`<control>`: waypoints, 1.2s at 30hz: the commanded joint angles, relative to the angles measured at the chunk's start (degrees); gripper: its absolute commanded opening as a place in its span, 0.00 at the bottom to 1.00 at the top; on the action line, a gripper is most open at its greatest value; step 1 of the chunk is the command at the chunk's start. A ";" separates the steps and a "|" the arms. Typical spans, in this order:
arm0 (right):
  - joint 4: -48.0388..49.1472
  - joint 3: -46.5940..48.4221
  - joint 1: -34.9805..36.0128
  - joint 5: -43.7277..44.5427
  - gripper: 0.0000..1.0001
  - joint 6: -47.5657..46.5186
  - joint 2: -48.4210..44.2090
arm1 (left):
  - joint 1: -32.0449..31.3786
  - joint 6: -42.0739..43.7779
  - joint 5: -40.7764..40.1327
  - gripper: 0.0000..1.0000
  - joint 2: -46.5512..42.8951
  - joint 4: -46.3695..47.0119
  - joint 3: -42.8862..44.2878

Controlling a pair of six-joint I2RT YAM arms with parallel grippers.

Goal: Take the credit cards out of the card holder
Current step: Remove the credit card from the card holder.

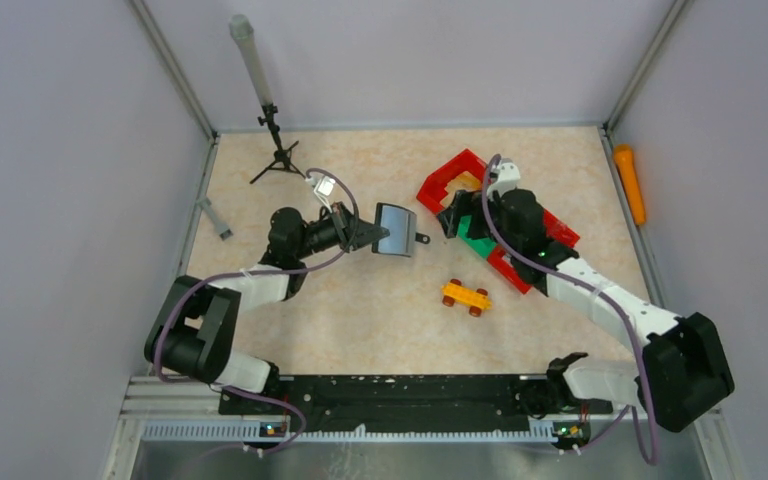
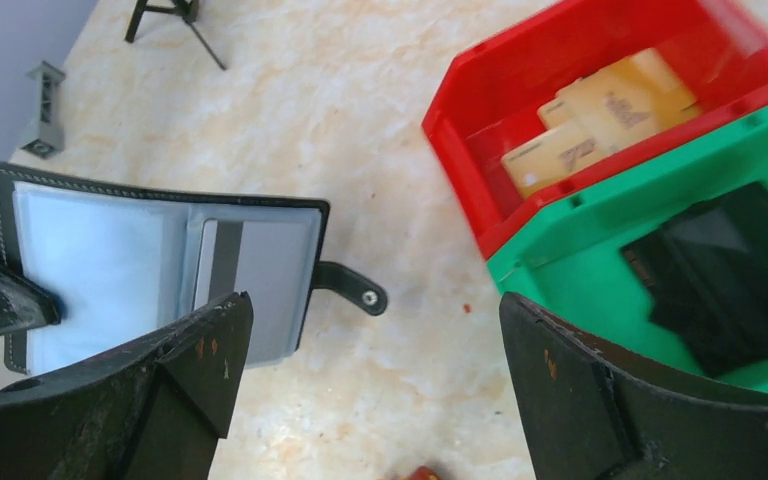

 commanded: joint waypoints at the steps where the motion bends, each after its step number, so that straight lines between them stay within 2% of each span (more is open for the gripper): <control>1: 18.54 -6.98 -0.46 -5.61 0.95 8.66 1.93 | -0.06 -5.05 3.53 0.00 2.27 13.70 -0.44; 3: 21.81 -10.00 -0.70 -3.91 0.95 9.98 2.18 | -0.09 -4.58 3.48 0.00 2.67 13.38 -0.25; 7: 30.29 -14.70 -0.75 -4.98 0.95 11.81 4.48 | -0.10 -0.38 1.64 0.00 1.94 5.76 0.80; 14: 42.46 -20.01 -1.68 -11.89 0.95 13.59 8.44 | -0.22 2.90 1.55 0.00 0.61 1.37 1.52; 19: 39.14 -19.51 -1.90 -10.08 0.91 11.68 7.93 | -1.09 4.86 0.62 0.00 0.93 -1.99 2.48; 27: 31.78 -16.01 -1.90 -7.74 0.81 9.01 11.35 | -1.12 14.60 -14.61 0.00 6.45 -32.80 10.99; 32: 28.59 -12.96 -1.64 -9.86 0.79 8.32 15.10 | -1.09 17.81 -20.43 0.00 10.79 -44.59 16.75; 34: 27.40 -11.96 -1.55 -10.65 0.74 7.97 16.25 | -1.07 19.06 -22.87 0.00 11.60 -48.06 18.24; 36: 25.44 -10.77 -1.37 -10.28 0.74 7.92 17.43 | -1.08 19.99 -24.67 0.00 11.82 -50.39 19.17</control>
